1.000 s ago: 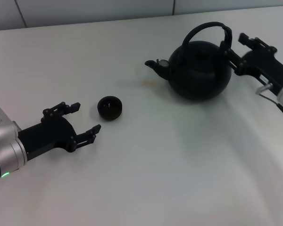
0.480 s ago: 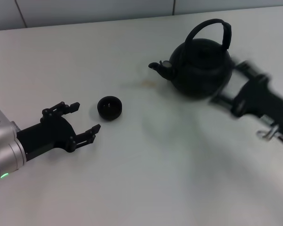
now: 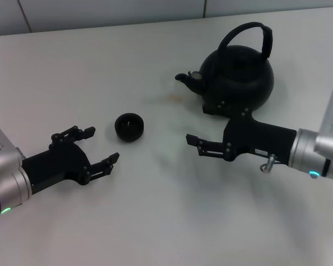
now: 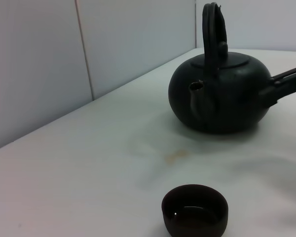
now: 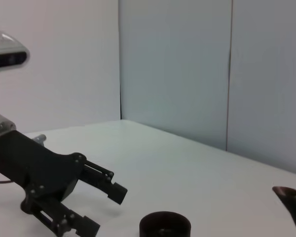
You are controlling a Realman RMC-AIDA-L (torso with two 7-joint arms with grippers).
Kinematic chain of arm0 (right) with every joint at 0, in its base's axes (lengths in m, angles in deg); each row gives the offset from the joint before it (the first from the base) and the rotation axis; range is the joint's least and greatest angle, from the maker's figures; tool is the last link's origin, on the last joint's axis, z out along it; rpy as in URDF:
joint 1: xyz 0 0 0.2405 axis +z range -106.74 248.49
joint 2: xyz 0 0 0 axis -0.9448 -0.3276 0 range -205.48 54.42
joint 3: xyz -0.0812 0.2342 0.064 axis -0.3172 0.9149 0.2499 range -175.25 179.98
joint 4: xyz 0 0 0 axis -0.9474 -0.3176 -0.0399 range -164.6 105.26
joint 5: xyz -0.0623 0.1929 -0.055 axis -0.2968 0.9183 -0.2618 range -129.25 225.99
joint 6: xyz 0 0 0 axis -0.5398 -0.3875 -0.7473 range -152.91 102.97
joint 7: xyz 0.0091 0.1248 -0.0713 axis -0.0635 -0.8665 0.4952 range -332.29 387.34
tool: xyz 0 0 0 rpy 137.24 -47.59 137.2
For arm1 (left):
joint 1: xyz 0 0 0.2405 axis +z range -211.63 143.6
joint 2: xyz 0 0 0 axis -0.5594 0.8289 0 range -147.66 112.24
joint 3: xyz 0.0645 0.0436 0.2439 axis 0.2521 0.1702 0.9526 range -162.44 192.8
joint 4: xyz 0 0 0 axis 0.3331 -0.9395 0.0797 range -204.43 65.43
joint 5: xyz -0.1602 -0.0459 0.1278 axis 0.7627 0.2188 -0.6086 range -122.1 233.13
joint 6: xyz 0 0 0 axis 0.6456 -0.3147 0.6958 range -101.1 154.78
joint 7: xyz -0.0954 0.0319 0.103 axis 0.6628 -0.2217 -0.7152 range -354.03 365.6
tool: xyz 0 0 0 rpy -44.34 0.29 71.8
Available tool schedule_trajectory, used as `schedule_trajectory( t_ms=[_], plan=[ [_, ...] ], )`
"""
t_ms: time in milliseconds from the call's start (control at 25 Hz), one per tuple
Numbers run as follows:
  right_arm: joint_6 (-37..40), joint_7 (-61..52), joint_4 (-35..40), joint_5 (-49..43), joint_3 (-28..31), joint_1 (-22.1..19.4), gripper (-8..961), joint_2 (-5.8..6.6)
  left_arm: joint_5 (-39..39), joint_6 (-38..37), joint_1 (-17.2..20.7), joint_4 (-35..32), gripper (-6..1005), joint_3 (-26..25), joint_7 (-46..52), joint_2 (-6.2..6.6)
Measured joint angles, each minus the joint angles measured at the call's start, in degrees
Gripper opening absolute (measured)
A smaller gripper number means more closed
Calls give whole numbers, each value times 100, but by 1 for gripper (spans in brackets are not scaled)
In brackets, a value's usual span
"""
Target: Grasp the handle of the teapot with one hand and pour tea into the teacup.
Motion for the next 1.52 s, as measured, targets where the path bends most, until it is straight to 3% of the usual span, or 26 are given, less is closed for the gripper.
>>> schedule_trajectory(
  t_ms=[1520],
  plan=[
    [-57,-22,33,52,8,49,824,-11,-10,-5,67,-45,795,-42,22,5]
  ],
)
